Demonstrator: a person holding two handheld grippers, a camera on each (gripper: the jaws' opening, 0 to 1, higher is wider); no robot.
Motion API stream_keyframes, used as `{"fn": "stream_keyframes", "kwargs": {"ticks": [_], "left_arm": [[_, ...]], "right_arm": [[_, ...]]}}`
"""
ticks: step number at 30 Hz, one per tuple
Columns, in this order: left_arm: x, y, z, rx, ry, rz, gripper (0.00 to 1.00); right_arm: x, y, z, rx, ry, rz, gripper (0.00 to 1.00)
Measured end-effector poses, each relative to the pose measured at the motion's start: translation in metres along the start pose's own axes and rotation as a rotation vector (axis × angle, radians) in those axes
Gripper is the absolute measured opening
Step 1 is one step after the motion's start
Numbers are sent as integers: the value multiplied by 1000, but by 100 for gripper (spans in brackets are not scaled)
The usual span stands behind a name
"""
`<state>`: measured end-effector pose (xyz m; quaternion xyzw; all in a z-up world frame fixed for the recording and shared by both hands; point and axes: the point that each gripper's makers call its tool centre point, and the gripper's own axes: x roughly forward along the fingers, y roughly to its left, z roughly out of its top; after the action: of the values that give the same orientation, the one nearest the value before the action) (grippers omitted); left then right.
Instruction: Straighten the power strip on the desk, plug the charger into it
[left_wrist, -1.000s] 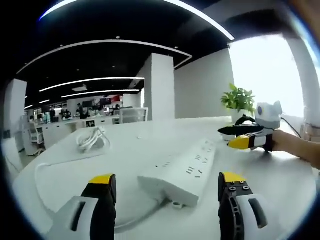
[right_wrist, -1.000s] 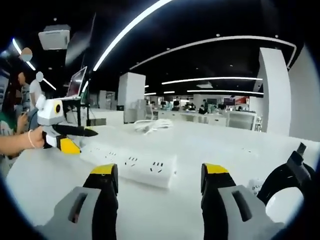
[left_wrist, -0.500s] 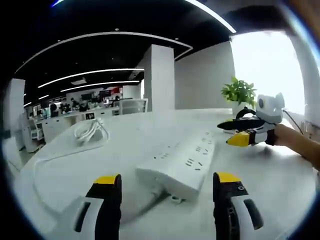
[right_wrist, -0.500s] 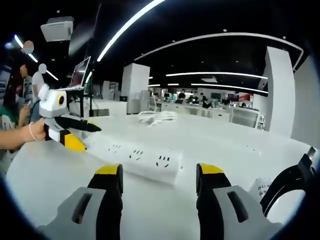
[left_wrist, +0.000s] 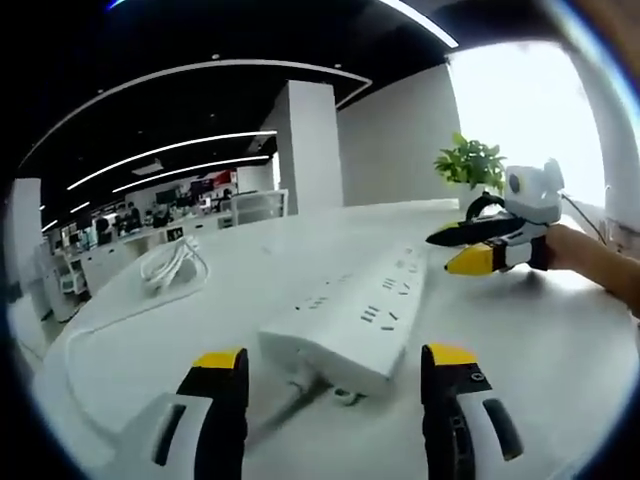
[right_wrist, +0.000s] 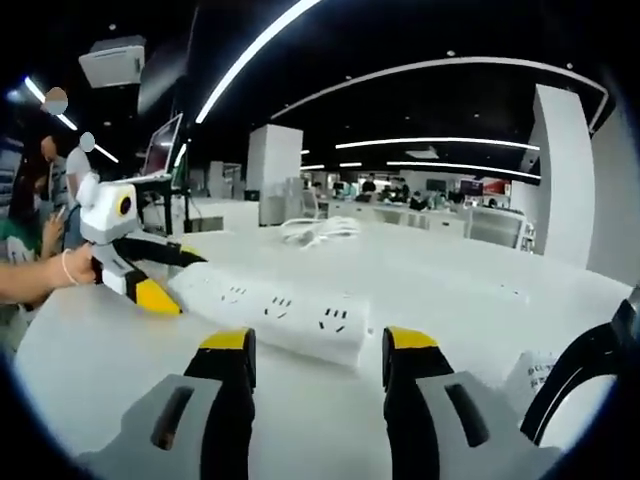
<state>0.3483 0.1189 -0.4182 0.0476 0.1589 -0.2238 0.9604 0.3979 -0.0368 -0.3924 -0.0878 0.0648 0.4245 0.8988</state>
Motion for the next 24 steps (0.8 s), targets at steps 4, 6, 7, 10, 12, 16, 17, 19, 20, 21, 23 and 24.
{"fn": "stream_keyframes", "kwargs": {"ticks": [4, 6, 7, 10, 12, 16, 17, 19, 20, 21, 23, 24], "left_arm": [[2, -2, 0, 4, 3, -12, 68], [2, -5, 0, -2, 4, -24, 67], [2, -5, 0, -4, 5, -26, 67], [4, -5, -1, 1, 10, -26, 67], [4, -5, -2, -23, 11, -35, 67], [5, -3, 0, -53, 2, -36, 65], [5, -2, 1, -62, 1, -39, 65], [6, -2, 1, -68, -1, -40, 64], [6, -2, 1, -68, 0, -37, 63], [6, -2, 1, -67, 0, -36, 63], [7, -2, 0, -70, 2, -38, 63], [7, -2, 0, -70, 2, -40, 63]], "right_arm": [[1, -1, -4, -7, 21, -3, 51], [2, -1, -5, -13, 25, -6, 51], [2, -1, -6, -14, 28, -6, 51], [3, -1, -7, -20, 30, -1, 51], [3, -2, -7, -24, 33, -4, 50], [5, -4, -10, -26, 43, -3, 48], [5, -4, -10, -25, 46, -3, 48], [5, -4, -12, -24, 49, -5, 47], [5, -5, -12, -23, 49, -5, 46], [5, -5, -12, -21, 49, -4, 45], [7, -7, -11, -25, 49, -2, 43], [7, -6, -12, -29, 52, 1, 43]]}}
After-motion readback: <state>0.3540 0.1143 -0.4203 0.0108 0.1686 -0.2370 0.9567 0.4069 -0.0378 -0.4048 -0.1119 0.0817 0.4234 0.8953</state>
